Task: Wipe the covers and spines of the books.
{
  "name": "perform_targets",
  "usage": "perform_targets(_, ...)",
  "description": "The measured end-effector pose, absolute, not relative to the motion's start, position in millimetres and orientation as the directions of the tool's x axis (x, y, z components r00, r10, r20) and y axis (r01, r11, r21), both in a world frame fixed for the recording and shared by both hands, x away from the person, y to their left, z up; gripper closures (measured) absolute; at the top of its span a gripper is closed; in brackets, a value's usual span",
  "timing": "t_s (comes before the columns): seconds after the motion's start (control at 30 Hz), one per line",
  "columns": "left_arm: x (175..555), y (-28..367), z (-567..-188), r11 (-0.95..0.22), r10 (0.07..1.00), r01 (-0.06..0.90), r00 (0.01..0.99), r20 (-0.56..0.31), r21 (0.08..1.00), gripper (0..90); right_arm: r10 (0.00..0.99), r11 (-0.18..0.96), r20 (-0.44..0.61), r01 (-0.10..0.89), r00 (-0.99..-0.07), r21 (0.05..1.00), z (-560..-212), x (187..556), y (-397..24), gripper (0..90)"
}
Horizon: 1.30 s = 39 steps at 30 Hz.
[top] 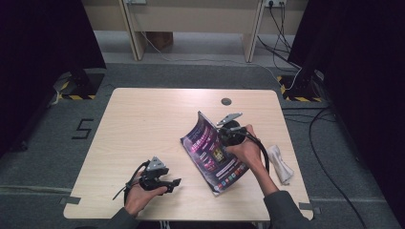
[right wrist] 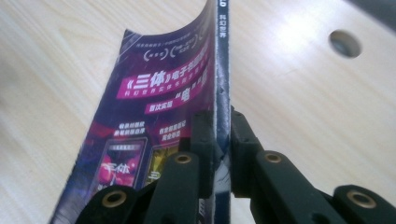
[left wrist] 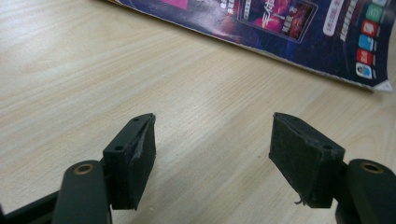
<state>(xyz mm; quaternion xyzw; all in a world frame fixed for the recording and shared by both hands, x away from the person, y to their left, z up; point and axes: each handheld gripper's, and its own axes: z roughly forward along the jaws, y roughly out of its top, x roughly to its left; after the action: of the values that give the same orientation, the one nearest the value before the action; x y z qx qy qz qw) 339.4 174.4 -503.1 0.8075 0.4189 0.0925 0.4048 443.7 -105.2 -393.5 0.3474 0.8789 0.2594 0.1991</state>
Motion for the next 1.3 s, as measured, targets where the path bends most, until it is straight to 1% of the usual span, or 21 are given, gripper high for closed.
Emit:
perform_targets(0.03,339.3,174.7,-503.1,-0.326,0.750,0.601,0.634,-0.187,0.730,31.1,0.714,0.624,-0.170,0.507,-0.679,0.594,-393.5,443.7,-105.2,84.0)
perform_targets(0.1,338.2,173.5,-504.3,-0.331,0.749,0.601,0.636,-0.185,0.728,31.8,0.698,0.662,-0.225,0.491,-0.680,0.566,-382.6,448.1,-99.4,84.0)
perform_targets(0.17,338.0,173.2,-504.3,-0.333,0.748,0.601,0.637,-0.184,0.727,31.9,0.703,0.661,-0.237,0.493,-0.671,0.566,-378.8,449.2,-98.0,84.1)
perform_targets(0.23,337.8,172.8,-504.2,-0.337,0.747,0.598,0.640,-0.181,0.727,32.1,0.692,0.685,-0.287,0.477,-0.662,0.551,-366.9,453.9,-95.2,84.0)
perform_targets(0.33,337.5,173.0,-504.4,-0.338,0.747,0.599,0.640,-0.180,0.726,32.2,0.697,0.690,-0.313,0.483,-0.645,0.540,-359.0,456.2,-93.3,84.1)
perform_targets(0.4,337.7,173.1,-504.2,-0.336,0.748,0.598,0.639,-0.180,0.728,32.7,0.683,0.714,-0.369,0.470,-0.630,0.518,-348.7,459.3,-91.2,84.0)
perform_targets(0.43,337.5,173.2,-503.9,-0.336,0.748,0.597,0.639,-0.178,0.729,32.8,0.673,0.727,-0.392,0.464,-0.627,0.506,-346.9,460.2,-90.3,84.0)
perform_targets(0.47,337.5,173.2,-503.9,-0.336,0.748,0.597,0.639,-0.178,0.729,32.9,0.673,0.727,-0.392,0.464,-0.627,0.506,-346.9,460.2,-90.3,84.0)
perform_targets(0.5,337.4,173.2,-504.0,-0.339,0.747,0.596,0.641,-0.177,0.728,33.0,0.661,0.744,-0.429,0.460,-0.615,0.486,-345.7,461.5,-88.5,84.0)
perform_targets(0.53,337.4,173.2,-504.0,-0.339,0.747,0.596,0.641,-0.177,0.728,33.0,0.654,0.751,-0.442,0.457,-0.613,0.477,-346.6,461.6,-87.6,84.1)
perform_targets(0.6,337.4,172.7,-504.4,-0.341,0.746,0.595,0.643,-0.176,0.727,33.0,0.647,0.758,-0.448,0.455,-0.618,0.467,-348.1,461.2,-86.2,84.1)
perform_targets(0.83,337.9,174.1,-504.7,-0.340,0.751,0.598,0.637,-0.174,0.726,32.8,0.582,0.806,-0.440,0.411,-0.685,0.426,-360.1,444.5,-72.9,83.9)
perform_targets(0.93,338.6,174.5,-505.1,-0.338,0.751,0.599,0.637,-0.176,0.726,32.5,0.567,0.813,-0.433,0.396,-0.701,0.426,-363.4,438.1,-67.9,83.9)
perform_targets(1.0,339.1,175.1,-505.3,-0.341,0.751,0.601,0.636,-0.175,0.723,32.4,0.564,0.811,-0.408,0.390,-0.718,0.436,-367.1,434.7,-65.5,83.8)
perform_targets(1.13,341.0,178.2,-505.0,-0.341,0.758,0.600,0.631,-0.167,0.724,31.9,0.554,0.817,-0.390,0.388,-0.736,0.427,-372.9,430.3,-62.8,83.9)
perform_targets(1.17,341.5,179.3,-504.6,-0.347,0.760,0.598,0.631,-0.156,0.723,31.6,0.562,0.805,-0.348,0.399,-0.750,0.439,-378.7,428.6,-62.6,83.8)
perform_targets(1.3,343.2,189.4,-503.8,-0.338,0.774,0.601,0.615,-0.149,0.724,30.9,0.544,0.813,-0.336,0.385,-0.769,0.437,-389.7,422.7,-60.1,83.9)
